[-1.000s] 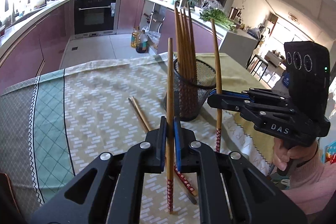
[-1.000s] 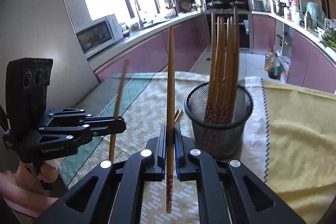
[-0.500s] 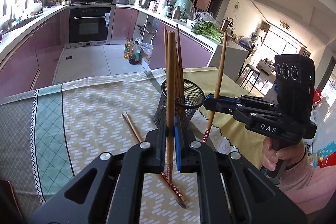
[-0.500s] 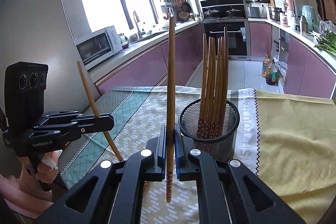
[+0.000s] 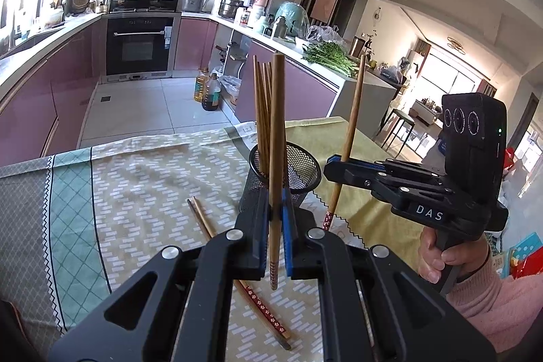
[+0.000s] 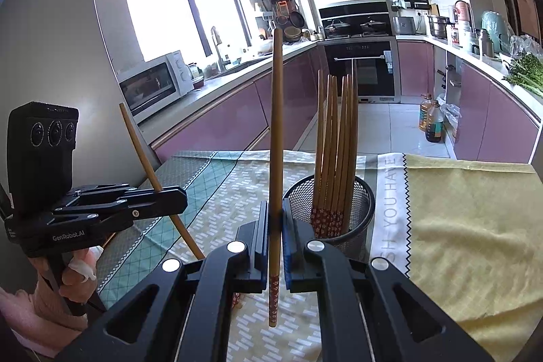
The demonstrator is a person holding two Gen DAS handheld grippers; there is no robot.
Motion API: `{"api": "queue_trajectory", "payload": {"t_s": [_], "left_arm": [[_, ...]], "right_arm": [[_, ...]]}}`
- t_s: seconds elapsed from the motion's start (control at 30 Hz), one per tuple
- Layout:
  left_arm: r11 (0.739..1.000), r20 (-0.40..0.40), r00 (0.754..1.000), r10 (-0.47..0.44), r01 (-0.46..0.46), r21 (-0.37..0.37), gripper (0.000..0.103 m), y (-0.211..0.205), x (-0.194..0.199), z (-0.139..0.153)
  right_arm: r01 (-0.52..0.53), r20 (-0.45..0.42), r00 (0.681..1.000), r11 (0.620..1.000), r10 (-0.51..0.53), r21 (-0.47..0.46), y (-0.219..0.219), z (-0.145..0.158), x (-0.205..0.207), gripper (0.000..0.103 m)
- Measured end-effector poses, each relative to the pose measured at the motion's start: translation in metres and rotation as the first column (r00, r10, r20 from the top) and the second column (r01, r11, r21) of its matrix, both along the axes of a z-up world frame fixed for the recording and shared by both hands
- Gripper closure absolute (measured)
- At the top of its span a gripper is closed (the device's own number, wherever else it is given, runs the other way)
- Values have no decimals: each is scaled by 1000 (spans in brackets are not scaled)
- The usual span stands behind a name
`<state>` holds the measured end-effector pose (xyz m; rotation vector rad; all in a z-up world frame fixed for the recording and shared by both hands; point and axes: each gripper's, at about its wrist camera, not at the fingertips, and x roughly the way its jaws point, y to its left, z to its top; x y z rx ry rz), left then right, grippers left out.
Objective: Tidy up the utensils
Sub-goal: 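Hold both chopsticks upright and align them over the cup opening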
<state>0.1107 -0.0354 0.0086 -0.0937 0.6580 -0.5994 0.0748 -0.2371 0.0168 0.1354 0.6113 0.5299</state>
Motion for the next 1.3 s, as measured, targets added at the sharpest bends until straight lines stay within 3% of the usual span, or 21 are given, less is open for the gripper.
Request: {"api": "queue_trajectory", "payload": {"t_s": [1.3], "left_arm": [[1000,66,998,-16,16,6,95,-20,17,30]], "right_arm": [[9,55,998,1000,-10,7,-7,24,15,97]]}}
